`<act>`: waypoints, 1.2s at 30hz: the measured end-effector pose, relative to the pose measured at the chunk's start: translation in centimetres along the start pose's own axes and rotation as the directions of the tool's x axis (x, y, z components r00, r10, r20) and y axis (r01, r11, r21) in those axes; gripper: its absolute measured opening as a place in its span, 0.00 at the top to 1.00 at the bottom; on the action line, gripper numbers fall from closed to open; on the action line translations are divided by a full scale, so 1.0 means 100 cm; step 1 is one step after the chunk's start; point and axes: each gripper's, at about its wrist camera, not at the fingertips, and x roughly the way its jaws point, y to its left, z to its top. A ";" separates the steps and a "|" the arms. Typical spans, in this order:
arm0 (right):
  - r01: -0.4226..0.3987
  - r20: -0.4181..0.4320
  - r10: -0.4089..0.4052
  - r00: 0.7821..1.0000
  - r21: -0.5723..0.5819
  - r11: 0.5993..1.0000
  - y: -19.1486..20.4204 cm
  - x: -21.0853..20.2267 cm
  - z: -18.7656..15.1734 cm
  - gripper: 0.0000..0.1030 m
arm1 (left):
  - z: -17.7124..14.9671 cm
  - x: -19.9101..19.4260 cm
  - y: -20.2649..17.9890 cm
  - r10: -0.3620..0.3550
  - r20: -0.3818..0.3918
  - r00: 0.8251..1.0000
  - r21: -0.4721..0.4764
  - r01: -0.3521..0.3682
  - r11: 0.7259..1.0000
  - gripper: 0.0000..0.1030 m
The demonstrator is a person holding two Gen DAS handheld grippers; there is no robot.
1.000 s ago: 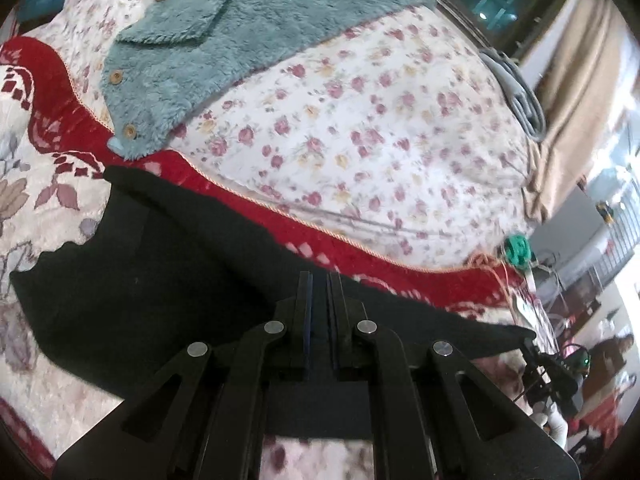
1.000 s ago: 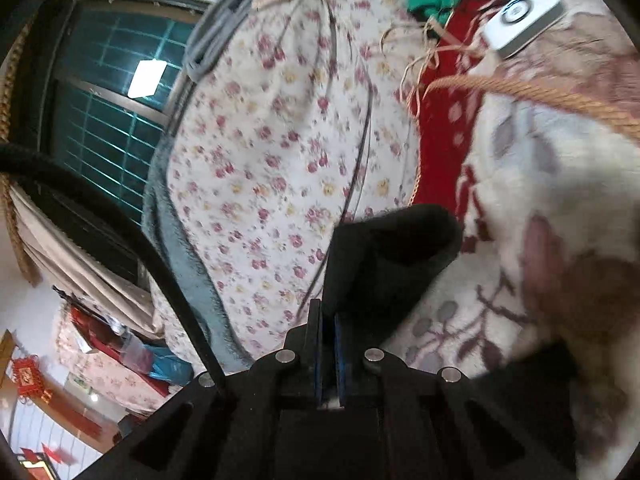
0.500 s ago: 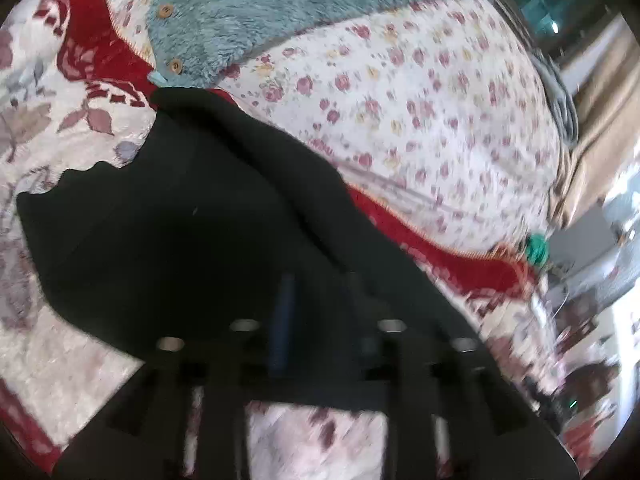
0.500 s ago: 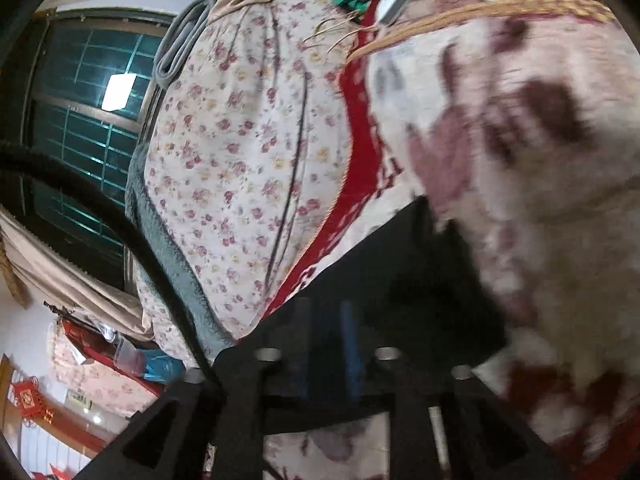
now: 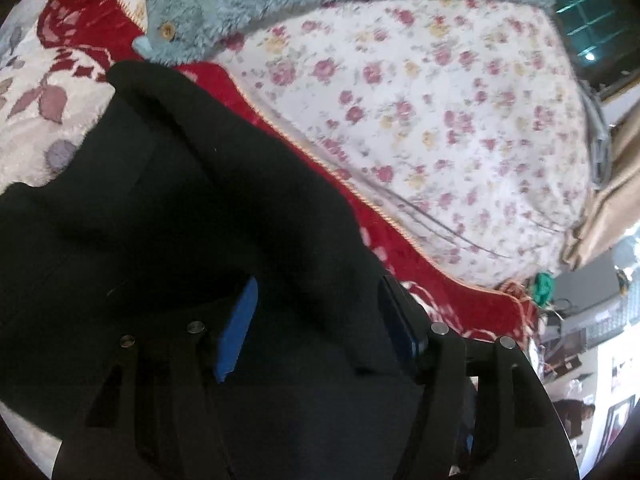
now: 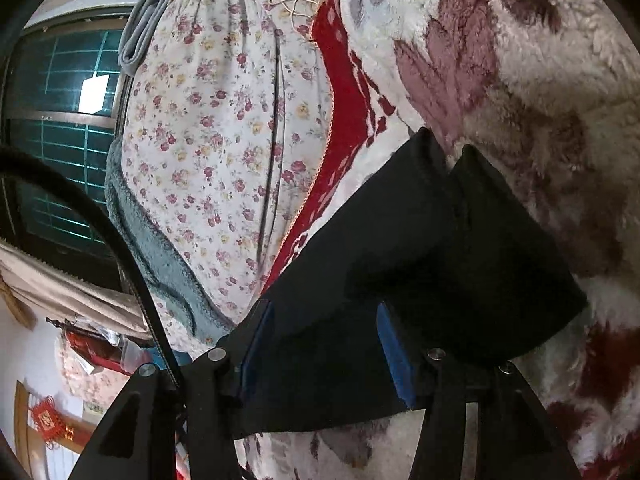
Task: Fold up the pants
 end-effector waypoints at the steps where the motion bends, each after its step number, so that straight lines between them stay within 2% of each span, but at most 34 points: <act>1: 0.003 0.000 -0.003 1.000 0.005 1.000 -0.001 0.001 0.000 0.50 | 0.001 0.006 -0.001 0.009 -0.006 1.000 -0.004 -0.009 1.000 0.40; 5: 0.001 0.013 -0.001 1.000 0.039 0.999 -0.007 0.004 0.002 0.50 | 0.004 0.035 -0.005 0.039 -0.051 0.998 -0.021 -0.040 0.999 0.40; 8: -0.012 0.042 0.009 0.999 0.073 0.997 -0.010 0.007 0.007 0.50 | 0.005 0.045 -0.015 0.048 -0.039 0.998 0.007 -0.048 0.999 0.40; 11: 0.010 0.055 -0.015 0.998 0.082 0.997 -0.007 0.016 0.015 0.50 | 0.009 0.055 -0.021 0.019 -0.045 0.999 0.018 -0.018 1.000 0.40; 12: 0.016 0.055 -0.020 0.998 0.065 0.998 -0.005 0.019 0.017 0.51 | 0.010 0.058 -0.023 0.014 -0.049 0.999 0.026 -0.013 1.000 0.43; 13: 0.029 0.056 -0.031 0.998 0.039 0.999 -0.002 0.023 0.020 0.60 | 0.010 0.062 -0.024 0.014 -0.055 0.998 0.040 -0.012 0.999 0.51; 14: 0.044 0.055 -0.046 0.997 0.027 0.999 -0.002 0.027 0.021 0.74 | 0.011 0.066 -0.026 0.027 -0.068 0.997 0.062 -0.023 0.998 0.74; 15: 0.045 0.050 -0.047 0.998 0.039 0.998 -0.006 0.031 0.023 0.83 | 0.012 0.069 -0.028 0.044 -0.086 0.995 0.080 -0.038 0.996 0.89; 16: 0.024 0.051 -0.027 0.998 0.067 0.997 -0.011 0.033 0.024 0.94 | 0.012 0.070 -0.028 0.040 -0.096 0.995 0.079 -0.032 0.996 0.89; 17: -0.011 0.060 0.006 0.998 0.089 0.996 -0.014 0.032 0.024 0.95 | 0.013 0.068 -0.027 0.030 -0.097 0.995 0.075 -0.023 0.997 0.90; 24: -0.084 0.086 0.091 0.992 -0.076 0.994 0.037 0.009 0.034 0.95 | 0.017 0.010 -0.056 -0.058 -0.030 0.998 0.156 0.062 0.986 0.93; 31: -0.148 0.127 0.168 0.978 -0.154 0.977 0.067 -0.038 0.030 0.95 | -0.005 -0.049 -0.068 -0.148 0.013 0.989 0.208 0.143 0.968 0.93; 33: -0.133 0.137 0.157 0.978 -0.171 0.976 0.064 -0.055 0.024 0.95 | -0.022 -0.060 -0.064 -0.152 0.025 0.988 0.236 0.142 0.961 0.93; 36: -0.083 0.125 0.099 0.987 -0.126 0.989 0.034 -0.062 0.013 0.95 | -0.058 -0.051 -0.052 -0.077 0.031 0.997 0.296 0.065 0.953 0.93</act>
